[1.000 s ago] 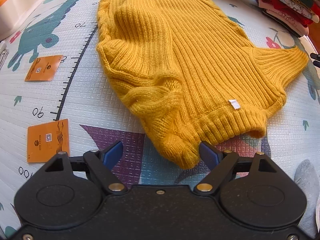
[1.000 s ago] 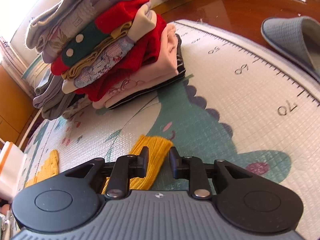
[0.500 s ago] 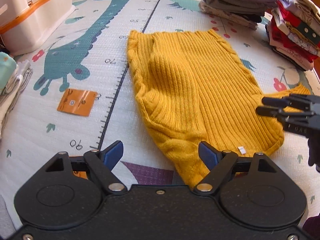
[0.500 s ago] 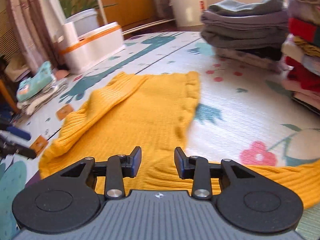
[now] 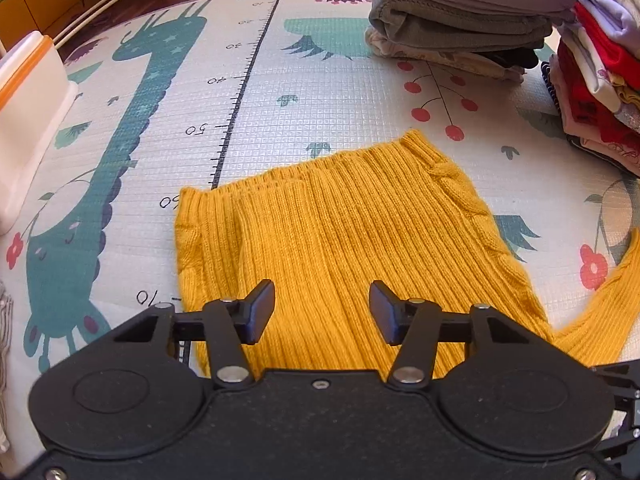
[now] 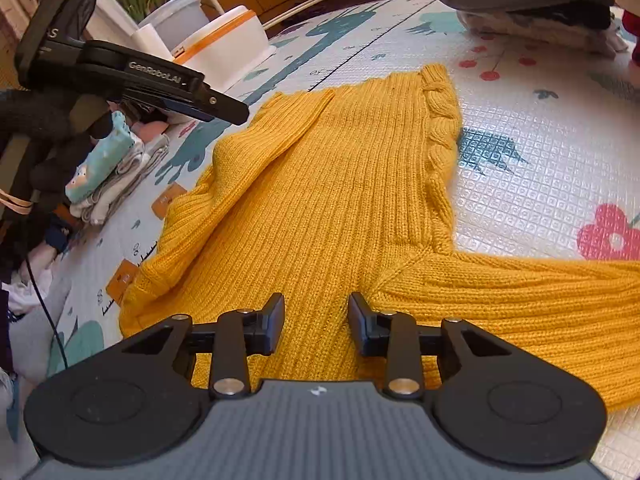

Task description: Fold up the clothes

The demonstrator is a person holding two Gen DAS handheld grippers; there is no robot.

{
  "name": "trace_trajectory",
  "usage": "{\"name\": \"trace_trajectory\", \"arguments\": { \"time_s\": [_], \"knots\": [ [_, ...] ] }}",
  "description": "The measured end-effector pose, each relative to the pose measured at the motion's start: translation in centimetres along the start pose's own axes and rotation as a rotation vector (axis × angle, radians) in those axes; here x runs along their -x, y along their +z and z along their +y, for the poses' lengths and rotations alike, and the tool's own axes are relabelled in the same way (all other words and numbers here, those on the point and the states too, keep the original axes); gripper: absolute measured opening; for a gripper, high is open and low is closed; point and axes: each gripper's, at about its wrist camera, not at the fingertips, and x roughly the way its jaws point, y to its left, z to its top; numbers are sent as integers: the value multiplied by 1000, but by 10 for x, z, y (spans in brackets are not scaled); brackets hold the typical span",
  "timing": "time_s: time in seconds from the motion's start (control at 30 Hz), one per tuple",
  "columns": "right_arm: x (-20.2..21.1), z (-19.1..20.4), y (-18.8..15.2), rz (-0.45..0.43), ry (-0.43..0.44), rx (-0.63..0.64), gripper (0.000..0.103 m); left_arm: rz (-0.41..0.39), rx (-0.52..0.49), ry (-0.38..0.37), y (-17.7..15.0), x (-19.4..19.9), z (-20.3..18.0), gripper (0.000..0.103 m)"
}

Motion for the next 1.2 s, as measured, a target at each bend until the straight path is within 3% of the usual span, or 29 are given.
{"name": "trace_trajectory", "arguments": {
  "time_s": [0.13, 0.4, 0.5, 0.6, 0.87, 1.2],
  "knots": [
    [0, -8, -2, -9, 29, -43, 34, 64, 84, -38, 18, -32, 11, 34],
    [1, -20, -3, -27, 77, -128, 32, 134, 110, -36, 29, -61, 22, 30],
    [1, -21, -4, -28, 83, -128, 32, 138, 174, -56, 27, -60, 35, 18],
    [3, -22, -5, -29, 86, -129, 32, 126, 140, -44, 27, -58, 34, 8],
    [4, -20, -5, -17, 72, -123, 31, -32, 265, -89, 8, 17, 71, 4],
    [1, -6, 1, 23, 12, -51, 31, -203, 408, -30, -59, 125, 137, 4]
  ]
}}
